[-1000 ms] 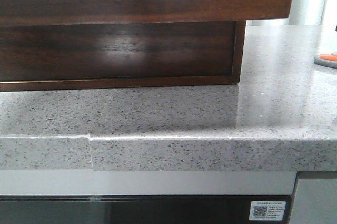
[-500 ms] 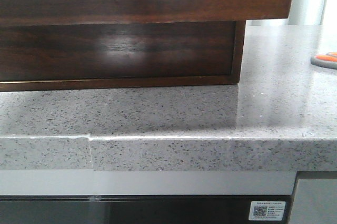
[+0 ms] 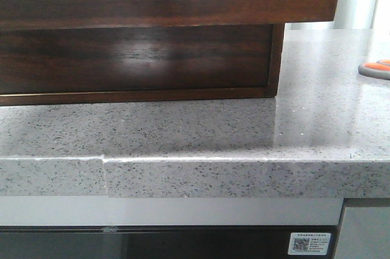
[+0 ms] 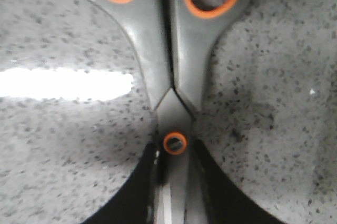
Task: Put scissors in drawer with both arms
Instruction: 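Lift the scissors with the right gripper and carry them over the open drawer, then lower the scissors into the drawer and open the right gripper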
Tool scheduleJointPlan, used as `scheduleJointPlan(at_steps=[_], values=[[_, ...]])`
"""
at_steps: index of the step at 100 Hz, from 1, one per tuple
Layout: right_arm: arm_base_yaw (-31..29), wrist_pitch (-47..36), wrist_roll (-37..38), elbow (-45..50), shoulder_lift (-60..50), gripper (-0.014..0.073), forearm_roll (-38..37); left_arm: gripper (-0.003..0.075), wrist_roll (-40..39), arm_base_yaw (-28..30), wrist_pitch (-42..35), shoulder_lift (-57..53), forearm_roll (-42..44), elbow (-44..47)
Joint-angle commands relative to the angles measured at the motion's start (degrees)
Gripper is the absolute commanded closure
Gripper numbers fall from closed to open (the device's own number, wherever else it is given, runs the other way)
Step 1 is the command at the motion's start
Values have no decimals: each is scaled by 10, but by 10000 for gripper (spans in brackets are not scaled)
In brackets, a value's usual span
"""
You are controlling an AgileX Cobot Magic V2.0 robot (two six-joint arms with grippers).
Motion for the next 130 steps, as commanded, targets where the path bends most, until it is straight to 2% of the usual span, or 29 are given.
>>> scheduleJointPlan(at_steps=[1, 28, 47, 66, 90, 104, 130], values=[[-2, -11, -11, -14, -56, 656, 3, 293, -2, -5, -45, 8, -17, -18], [1, -10, -51, -71, -172, 656, 12, 293, -2, -5, -45, 8, -17, -18], [28, -10, -151, -144, -232, 656, 112, 293, -2, -5, -45, 8, -17, -18], [126, -21, -276, -207, -247, 656, 188, 293, -2, -5, -45, 8, -17, -18], [294, -77, -440, -217, -238, 656, 190, 293, -2, -5, -45, 8, -17, -18], [354, -80, -469, -217, -209, 656, 190, 293, -2, -5, -45, 8, -17, -18], [410, -58, -521, -217, -142, 656, 190, 293, -2, -5, -45, 8, -16, -18]])
